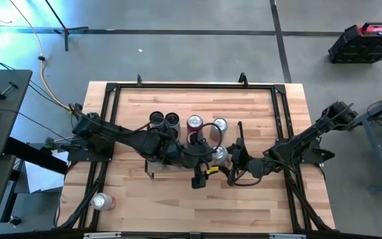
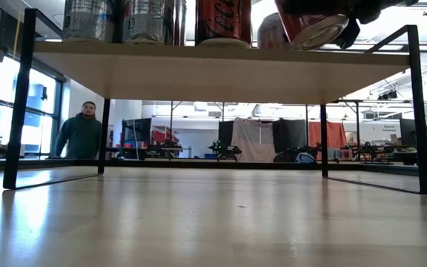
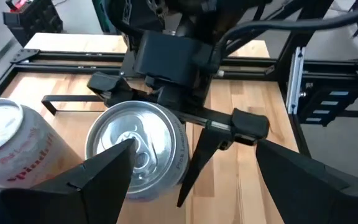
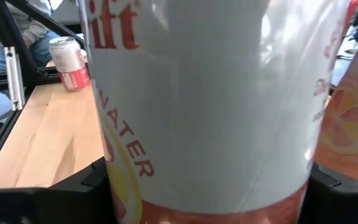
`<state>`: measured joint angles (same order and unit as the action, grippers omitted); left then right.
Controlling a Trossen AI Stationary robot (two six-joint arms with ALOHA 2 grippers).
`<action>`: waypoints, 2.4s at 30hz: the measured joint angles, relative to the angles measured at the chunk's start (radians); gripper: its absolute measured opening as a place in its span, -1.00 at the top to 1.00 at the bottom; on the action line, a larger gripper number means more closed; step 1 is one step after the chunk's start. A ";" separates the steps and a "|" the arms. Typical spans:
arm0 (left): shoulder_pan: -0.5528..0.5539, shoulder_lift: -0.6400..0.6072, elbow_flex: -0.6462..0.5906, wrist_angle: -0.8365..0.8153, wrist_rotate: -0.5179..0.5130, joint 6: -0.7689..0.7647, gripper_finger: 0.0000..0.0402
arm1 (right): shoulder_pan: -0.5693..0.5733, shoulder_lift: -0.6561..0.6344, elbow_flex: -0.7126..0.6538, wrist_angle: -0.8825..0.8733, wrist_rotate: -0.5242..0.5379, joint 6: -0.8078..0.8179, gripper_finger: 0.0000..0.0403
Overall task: Place canned beverage on shelf
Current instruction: Put the orange white soda can aligned with the other orange white soda can on the shelf
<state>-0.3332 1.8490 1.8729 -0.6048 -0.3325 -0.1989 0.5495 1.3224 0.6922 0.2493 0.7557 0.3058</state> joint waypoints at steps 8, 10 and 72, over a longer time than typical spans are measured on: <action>0.008 0.012 0.000 0.005 -0.001 -0.004 -0.60 | -0.015 0.000 0.000 -0.007 -0.041 0.000 -0.40; 0.015 0.012 0.000 0.005 -0.005 -0.005 -0.60 | -0.030 0.000 0.000 -0.018 -0.076 0.000 -0.40; 0.076 0.049 0.003 0.005 0.131 0.015 -0.60 | -0.098 0.002 -0.002 -0.057 -0.169 0.003 -0.49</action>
<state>-0.2573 1.8980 1.8754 -0.6001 -0.2016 -0.1838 0.4511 1.3239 0.6907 0.1923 0.5864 0.3090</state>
